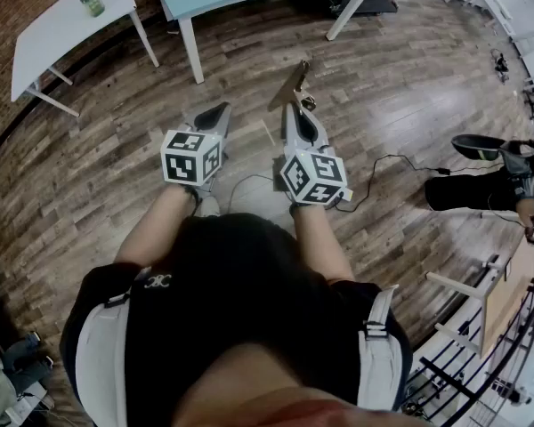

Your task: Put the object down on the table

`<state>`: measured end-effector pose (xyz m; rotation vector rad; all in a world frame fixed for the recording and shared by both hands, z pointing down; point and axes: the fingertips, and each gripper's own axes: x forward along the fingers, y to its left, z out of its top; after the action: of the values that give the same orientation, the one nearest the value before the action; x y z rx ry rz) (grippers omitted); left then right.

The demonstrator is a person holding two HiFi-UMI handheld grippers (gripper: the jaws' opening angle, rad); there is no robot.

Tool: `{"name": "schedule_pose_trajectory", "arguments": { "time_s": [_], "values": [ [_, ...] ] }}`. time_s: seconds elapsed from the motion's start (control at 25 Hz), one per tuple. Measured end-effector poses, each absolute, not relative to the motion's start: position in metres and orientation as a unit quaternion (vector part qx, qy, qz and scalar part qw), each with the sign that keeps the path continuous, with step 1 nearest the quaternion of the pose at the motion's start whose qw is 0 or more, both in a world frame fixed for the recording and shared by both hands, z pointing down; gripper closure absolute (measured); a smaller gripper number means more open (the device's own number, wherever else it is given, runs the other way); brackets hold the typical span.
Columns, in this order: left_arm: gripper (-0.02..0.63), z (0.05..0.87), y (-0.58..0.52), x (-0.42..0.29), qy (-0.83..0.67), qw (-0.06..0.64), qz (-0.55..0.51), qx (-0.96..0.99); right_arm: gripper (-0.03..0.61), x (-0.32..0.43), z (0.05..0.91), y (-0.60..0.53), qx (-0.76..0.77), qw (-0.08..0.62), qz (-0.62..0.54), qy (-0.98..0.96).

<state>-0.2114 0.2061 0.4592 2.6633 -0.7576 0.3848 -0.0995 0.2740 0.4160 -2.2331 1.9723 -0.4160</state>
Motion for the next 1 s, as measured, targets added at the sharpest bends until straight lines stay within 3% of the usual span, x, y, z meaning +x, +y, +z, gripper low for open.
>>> {"name": "schedule_pose_trajectory", "arguments": {
  "time_s": [1.0],
  "values": [
    [0.615, 0.47, 0.189, -0.228, -0.252, 0.181, 0.138, 0.941, 0.561, -0.12, 0.419, 0.26, -0.753, 0.064, -0.136, 0.641]
  ]
}}
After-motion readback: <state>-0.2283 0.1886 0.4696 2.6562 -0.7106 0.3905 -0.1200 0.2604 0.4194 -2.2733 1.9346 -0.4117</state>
